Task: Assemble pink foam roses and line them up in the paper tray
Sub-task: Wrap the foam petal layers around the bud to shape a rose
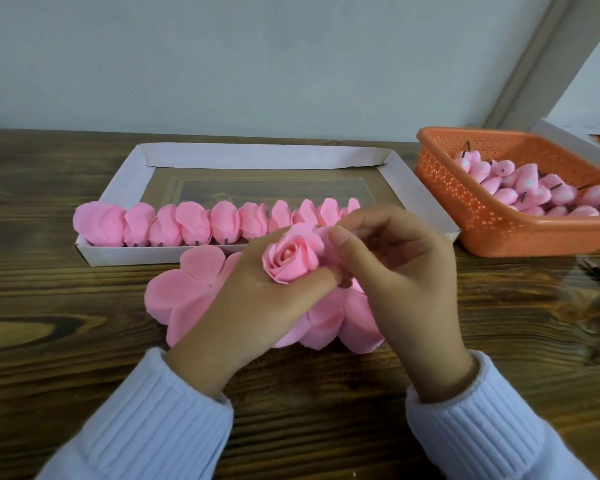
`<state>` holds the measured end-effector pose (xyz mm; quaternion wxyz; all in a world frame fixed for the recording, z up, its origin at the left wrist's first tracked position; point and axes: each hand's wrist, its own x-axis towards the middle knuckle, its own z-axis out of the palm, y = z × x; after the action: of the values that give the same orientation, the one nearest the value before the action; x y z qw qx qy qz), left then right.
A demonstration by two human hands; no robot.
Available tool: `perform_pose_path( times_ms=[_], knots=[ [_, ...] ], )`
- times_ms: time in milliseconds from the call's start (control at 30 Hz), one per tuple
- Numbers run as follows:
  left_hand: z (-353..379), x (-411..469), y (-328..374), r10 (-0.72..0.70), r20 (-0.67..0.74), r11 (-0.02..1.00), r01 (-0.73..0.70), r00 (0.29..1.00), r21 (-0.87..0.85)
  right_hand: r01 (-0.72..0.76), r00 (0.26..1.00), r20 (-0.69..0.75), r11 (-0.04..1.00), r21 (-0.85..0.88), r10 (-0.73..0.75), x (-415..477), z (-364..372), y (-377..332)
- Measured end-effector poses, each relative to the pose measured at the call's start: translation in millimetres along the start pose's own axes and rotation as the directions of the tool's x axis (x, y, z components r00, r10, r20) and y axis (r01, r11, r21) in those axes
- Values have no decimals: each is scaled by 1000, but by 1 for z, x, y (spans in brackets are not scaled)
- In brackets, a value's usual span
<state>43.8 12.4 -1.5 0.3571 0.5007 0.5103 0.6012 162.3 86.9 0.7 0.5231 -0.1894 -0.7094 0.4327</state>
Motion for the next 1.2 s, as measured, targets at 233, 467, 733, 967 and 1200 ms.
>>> perform_pose_path(
  times_ms=[233, 467, 733, 967, 1200],
  knots=[
    [2, 3, -4, -8, -188, 1000, 2, 982, -31, -77, 995, -53, 990, 115, 84, 1, 1, 1],
    [3, 6, -4, -71, -174, 875, -22, 982, -484, -307, 931, 267, 931, 199, 250, -5, 7, 6],
    [12, 0, 0, -44, -121, 852, -26, 992, -523, -259, 937, 305, 922, 289, 168, -7, 12, 6],
    [-3, 0, -3, 98, 168, 894, -12, 981, -449, -416, 856, 472, 823, 386, 212, -2, 1, 1],
    [-4, 1, -7, 94, 150, 968, -55, 984, -243, -519, 776, 572, 785, 338, 266, 1, -2, 1]
  ],
)
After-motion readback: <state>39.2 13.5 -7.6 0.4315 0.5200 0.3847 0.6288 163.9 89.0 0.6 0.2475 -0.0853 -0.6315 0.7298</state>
